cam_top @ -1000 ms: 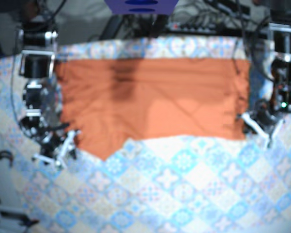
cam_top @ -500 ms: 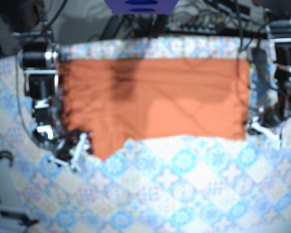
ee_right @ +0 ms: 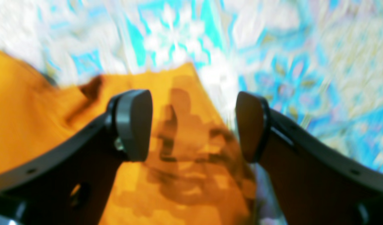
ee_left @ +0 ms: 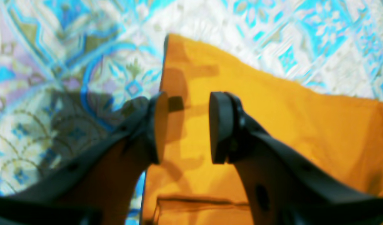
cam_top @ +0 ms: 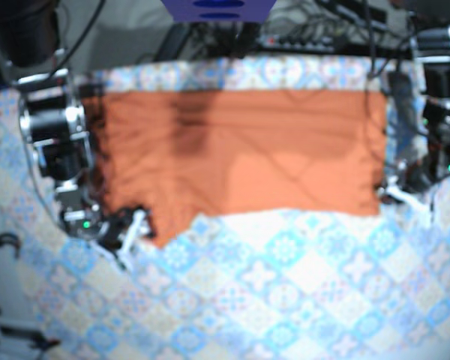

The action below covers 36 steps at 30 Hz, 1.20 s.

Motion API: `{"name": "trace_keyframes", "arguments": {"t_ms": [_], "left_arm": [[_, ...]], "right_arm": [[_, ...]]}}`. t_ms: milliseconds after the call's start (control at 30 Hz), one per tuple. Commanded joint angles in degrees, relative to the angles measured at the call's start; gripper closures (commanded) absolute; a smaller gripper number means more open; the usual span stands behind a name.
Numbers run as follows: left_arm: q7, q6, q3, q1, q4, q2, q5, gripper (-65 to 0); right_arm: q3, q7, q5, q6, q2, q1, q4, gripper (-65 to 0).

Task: Fold the T-shirt properly

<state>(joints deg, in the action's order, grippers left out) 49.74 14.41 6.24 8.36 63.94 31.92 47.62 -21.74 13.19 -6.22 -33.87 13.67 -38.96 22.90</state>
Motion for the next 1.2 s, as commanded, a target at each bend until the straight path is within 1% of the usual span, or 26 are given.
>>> {"name": "trace_keyframes", "arguments": {"t_ms": [0, 133, 267, 433, 500, 633, 667, 733, 767, 967, 1067, 1167], "left_arm": [[-0.99, 0.22, 0.49, 1.00, 0.89, 1.35, 0.69, -22.4], [-1.08, 0.22, 1.80, 0.21, 0.89, 1.35, 0.69, -22.4], [-0.99, 0.22, 3.83, -0.84, 0.80, 1.26, 0.60, -22.4], [-0.99, 0.22, 4.00, -1.37, 0.80, 1.26, 0.60, -22.4], [-0.99, 0.22, 4.00, -1.46, 0.80, 1.26, 0.60, -22.4], [-0.99, 0.22, 4.09, -2.07, 0.89, 1.26, 0.69, -22.4], [-0.99, 0.22, 4.09, -2.07, 0.89, 1.26, 0.69, -22.4], [-0.99, 0.22, 4.09, -2.16, 0.89, 1.26, 0.69, -22.4], [-0.99, 0.22, 4.09, -2.16, 0.89, 1.26, 0.69, -22.4], [-0.99, 0.22, 4.09, -2.16, 0.89, 1.44, 0.69, -22.4], [-0.99, 0.22, 4.09, -2.16, 0.89, 1.53, 0.69, -22.4], [-0.99, 0.22, 4.09, -2.16, 0.89, 1.35, 0.69, -22.4]], "right_arm": [[-0.81, -2.16, -1.83, -0.02, 0.53, -2.67, -0.17, -40.8], [-2.92, -3.74, -2.35, -0.02, -0.09, -2.84, -2.19, -40.8], [-2.92, -4.09, -2.35, -0.02, -0.35, -2.84, -3.25, -40.8], [-2.92, -4.88, -2.35, -0.02, -0.79, -2.75, -3.95, -40.8], [-2.92, -6.03, -2.35, -0.02, -1.85, -2.75, -4.04, -40.8], [-2.92, -9.10, -2.09, 0.42, -1.94, -2.75, -6.41, -40.5], [-2.92, -10.69, -2.09, 1.74, -2.02, -2.75, -7.11, -40.5], [-2.92, -13.50, -2.09, 5.43, -2.02, -2.84, -8.43, -40.7], [-2.92, -14.11, -2.09, 6.13, -2.02, -2.84, -9.14, -40.7], [-2.83, -15.17, -2.09, 6.13, -1.58, -2.84, -10.90, -40.7], [-2.83, -14.99, -2.09, 6.13, -0.26, -2.84, -10.90, -40.7], [-2.92, -14.82, -2.09, 6.13, -0.09, -2.58, -10.90, -40.7]]}}
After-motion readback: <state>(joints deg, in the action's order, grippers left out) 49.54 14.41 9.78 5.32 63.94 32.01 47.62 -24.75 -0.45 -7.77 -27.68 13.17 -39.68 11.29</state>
